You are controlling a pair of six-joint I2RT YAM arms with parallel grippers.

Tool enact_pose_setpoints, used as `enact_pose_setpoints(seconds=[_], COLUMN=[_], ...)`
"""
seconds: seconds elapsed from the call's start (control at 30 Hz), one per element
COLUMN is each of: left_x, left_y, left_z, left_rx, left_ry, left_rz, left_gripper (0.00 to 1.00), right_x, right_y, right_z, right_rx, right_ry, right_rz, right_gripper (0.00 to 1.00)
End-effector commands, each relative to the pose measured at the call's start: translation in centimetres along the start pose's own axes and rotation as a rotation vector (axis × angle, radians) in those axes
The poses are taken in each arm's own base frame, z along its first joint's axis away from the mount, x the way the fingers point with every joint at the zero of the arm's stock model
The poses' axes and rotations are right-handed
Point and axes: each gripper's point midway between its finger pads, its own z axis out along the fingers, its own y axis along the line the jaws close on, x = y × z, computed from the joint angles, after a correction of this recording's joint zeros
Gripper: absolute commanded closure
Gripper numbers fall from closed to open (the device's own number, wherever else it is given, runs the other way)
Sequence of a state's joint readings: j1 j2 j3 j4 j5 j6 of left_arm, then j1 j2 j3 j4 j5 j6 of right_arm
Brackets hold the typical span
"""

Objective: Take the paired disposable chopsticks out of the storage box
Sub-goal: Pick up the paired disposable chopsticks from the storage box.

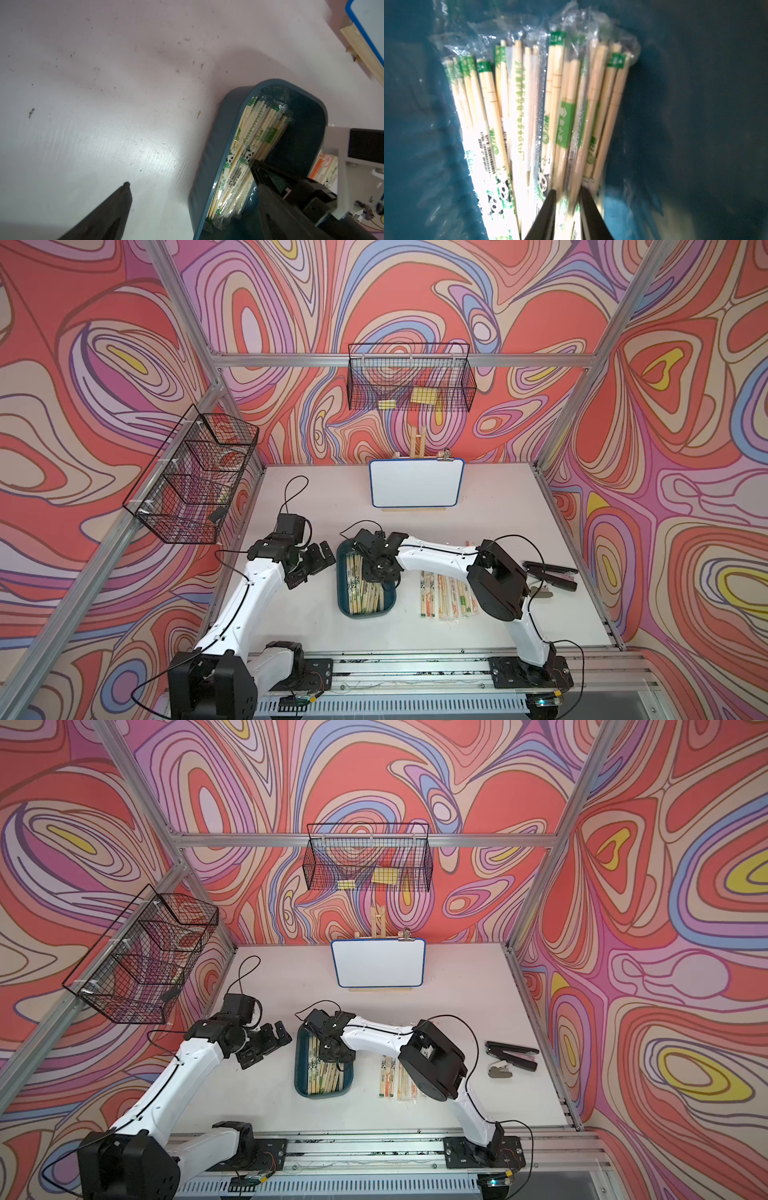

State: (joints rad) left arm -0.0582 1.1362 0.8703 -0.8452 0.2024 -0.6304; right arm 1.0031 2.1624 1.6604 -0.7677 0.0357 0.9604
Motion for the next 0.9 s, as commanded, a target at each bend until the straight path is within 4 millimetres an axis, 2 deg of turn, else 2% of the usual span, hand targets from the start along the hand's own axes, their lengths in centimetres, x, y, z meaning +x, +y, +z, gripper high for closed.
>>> enact_pose_setpoints(seconds=[0.0, 0.23, 0.4, 0.5, 0.87], left_x=[-0.3, -0.2, -0.2, -0.2, -0.4], left_y=[-0.1, -0.1, -0.2, -0.2, -0.4], left_z=[0.0, 0.1, 0.1, 0.0, -0.3], left_rx=[0.006, 0.011, 0.014, 0.014, 0.021], left_ry=[-0.002, -0.001, 0.0, -0.001, -0.004], left_rz=[0.012, 0.006, 0.005, 0.003, 0.002], left_gripper=[0.0, 0.0, 0.0, 0.0, 0.0], right_x=[0.3, 0.4, 0.3, 0.0, -2.1], right_y=[-0.1, -0.4, -0.1, 0.4, 2.8], right_z=[1.0, 0.6, -0.1, -1.1, -6.7], right_rx=[0.019, 0.02, 0.002, -0.026, -0.152], right_ry=[0.014, 0.009, 0.0, -0.011, -0.108], right_rz=[0.002, 0.002, 0.002, 0.002, -0.005], right_gripper=[0.79, 0.89, 1.0, 1.0, 1.0])
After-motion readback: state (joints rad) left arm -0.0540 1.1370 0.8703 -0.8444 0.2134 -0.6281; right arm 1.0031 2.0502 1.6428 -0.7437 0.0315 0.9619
